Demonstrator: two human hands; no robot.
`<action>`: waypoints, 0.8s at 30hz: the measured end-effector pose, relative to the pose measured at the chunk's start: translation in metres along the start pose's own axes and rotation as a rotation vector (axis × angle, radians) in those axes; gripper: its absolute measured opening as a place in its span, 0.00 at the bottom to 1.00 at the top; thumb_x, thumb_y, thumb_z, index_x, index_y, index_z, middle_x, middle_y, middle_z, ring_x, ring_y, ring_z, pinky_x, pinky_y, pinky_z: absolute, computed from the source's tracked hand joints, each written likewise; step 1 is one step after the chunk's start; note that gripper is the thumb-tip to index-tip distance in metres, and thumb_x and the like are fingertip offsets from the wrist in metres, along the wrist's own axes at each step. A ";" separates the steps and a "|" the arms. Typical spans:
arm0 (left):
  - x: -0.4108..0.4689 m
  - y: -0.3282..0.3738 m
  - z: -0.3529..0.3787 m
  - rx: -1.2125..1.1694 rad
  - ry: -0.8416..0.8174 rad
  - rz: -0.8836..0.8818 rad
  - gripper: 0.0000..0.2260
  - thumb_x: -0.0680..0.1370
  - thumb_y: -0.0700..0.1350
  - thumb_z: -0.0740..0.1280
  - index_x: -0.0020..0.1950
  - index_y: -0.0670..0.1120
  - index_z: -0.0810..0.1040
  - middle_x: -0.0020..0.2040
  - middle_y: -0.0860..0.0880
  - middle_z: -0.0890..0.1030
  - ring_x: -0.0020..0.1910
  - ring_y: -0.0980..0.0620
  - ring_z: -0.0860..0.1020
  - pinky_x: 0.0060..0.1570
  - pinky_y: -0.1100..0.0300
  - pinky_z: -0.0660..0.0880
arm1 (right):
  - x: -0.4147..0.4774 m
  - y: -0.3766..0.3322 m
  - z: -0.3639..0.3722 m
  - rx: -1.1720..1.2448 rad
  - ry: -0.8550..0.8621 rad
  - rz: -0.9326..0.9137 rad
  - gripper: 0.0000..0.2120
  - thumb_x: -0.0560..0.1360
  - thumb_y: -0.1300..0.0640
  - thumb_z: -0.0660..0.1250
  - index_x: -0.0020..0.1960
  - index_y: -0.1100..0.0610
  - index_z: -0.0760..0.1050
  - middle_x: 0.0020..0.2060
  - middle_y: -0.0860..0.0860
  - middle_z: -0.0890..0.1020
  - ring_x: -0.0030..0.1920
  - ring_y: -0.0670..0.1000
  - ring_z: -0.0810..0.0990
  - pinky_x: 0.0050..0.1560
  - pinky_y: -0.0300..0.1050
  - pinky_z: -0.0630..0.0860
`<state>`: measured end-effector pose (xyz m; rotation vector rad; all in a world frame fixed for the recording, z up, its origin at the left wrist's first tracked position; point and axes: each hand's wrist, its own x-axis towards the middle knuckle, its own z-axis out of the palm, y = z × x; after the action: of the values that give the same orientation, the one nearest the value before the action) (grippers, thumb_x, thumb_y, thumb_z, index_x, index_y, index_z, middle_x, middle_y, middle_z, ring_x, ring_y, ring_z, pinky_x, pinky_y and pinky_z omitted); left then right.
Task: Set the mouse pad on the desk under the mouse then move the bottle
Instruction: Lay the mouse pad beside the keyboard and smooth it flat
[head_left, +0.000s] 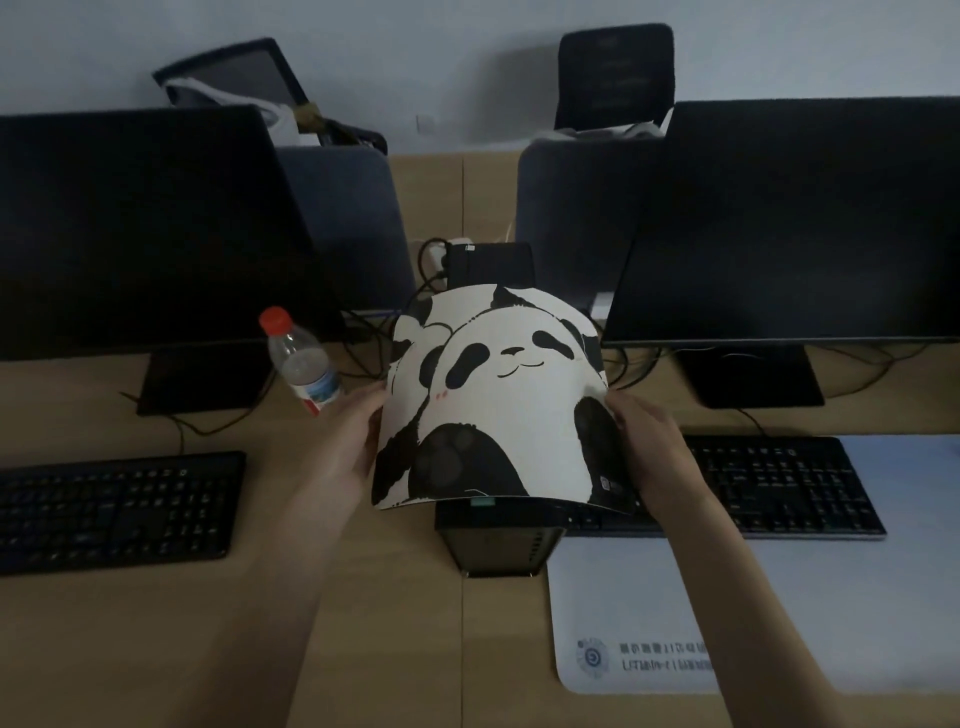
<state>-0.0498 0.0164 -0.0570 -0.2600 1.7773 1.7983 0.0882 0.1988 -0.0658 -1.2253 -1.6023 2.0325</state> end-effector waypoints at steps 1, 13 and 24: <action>0.001 -0.001 -0.001 -0.021 0.005 -0.002 0.07 0.77 0.41 0.60 0.49 0.45 0.77 0.47 0.47 0.79 0.44 0.52 0.77 0.42 0.60 0.73 | 0.001 0.000 0.001 0.009 -0.003 0.012 0.08 0.75 0.59 0.60 0.45 0.63 0.75 0.34 0.55 0.77 0.34 0.50 0.76 0.31 0.36 0.74; -0.029 0.031 -0.001 -0.200 0.190 0.275 0.11 0.73 0.34 0.65 0.51 0.46 0.80 0.51 0.46 0.82 0.52 0.50 0.79 0.48 0.60 0.76 | -0.018 -0.035 -0.013 0.142 0.195 -0.291 0.10 0.73 0.65 0.62 0.52 0.54 0.75 0.45 0.55 0.80 0.48 0.53 0.79 0.49 0.43 0.76; -0.069 0.055 -0.062 -0.294 0.255 0.488 0.11 0.74 0.34 0.64 0.43 0.50 0.80 0.41 0.53 0.83 0.40 0.60 0.82 0.38 0.68 0.77 | -0.058 -0.062 0.036 0.207 0.031 -0.435 0.11 0.73 0.65 0.62 0.51 0.54 0.76 0.45 0.53 0.81 0.46 0.50 0.79 0.41 0.33 0.77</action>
<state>-0.0395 -0.0583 0.0201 -0.1865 1.8554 2.4762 0.0796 0.1578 0.0166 -0.7520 -1.4466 1.8316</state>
